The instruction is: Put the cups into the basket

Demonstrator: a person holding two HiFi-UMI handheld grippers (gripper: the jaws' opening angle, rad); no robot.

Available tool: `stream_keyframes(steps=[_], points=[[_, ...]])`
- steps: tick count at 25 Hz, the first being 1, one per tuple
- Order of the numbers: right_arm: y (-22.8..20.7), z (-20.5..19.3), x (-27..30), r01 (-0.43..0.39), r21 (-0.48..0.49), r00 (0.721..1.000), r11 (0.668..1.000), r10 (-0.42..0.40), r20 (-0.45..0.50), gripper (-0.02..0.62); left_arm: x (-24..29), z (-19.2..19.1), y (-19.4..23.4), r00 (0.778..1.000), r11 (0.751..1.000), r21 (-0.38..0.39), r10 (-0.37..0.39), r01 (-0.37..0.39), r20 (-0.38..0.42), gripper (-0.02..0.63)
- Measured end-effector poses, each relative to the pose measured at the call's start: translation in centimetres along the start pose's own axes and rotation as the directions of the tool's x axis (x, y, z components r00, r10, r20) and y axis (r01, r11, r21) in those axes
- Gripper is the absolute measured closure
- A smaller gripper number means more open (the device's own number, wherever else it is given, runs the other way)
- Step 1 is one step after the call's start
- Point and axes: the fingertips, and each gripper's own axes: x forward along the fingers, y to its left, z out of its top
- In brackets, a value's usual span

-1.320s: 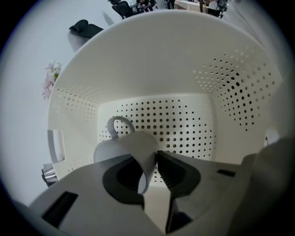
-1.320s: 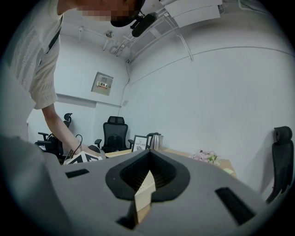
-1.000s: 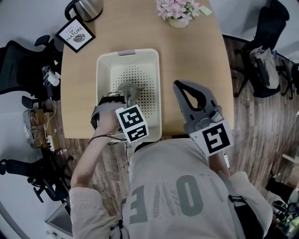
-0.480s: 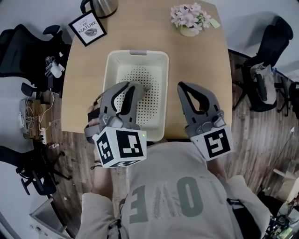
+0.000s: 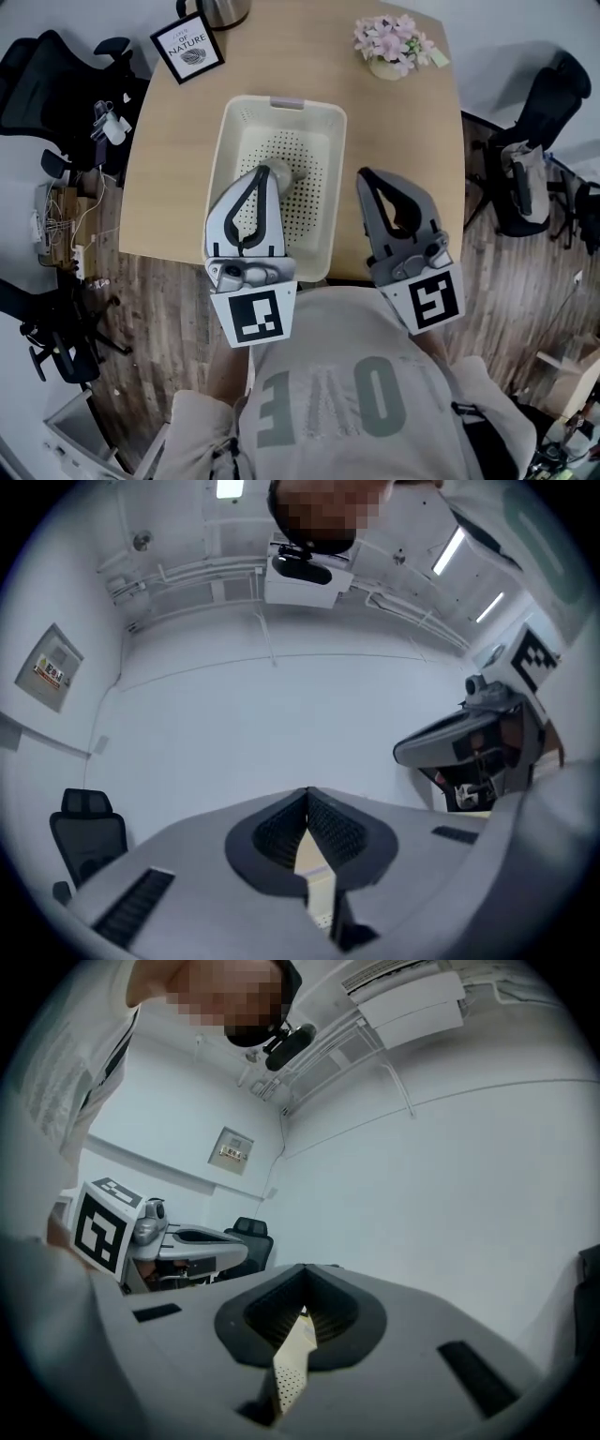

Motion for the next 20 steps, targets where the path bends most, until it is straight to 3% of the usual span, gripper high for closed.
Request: stream_keyframes(steps=[5,11,20], points=[[1.4,-1.3,0.0,-0.027,-0.029,0.998,0.999,0.025,-0.055,0.604,-0.1,-0.2,-1.5,1.0,0.999,0.03,-0.013,0.013,-0.002,0.597],[1.9,-1.5,-0.1,-0.034,-0.001,0.998,0.999,0.034,-0.053,0.604,-0.3,0.1,-2.2,0.999,0.997,0.062,-0.042,0.042,0.003,0.597],[1.8,-1.9,0.0,-0.032,-0.016,0.997,0.999,0.03,-0.069,0.604,-0.3,-0.1,-1.7,0.999,0.996,0.081,-0.028,0.029,-0.019,0.597]])
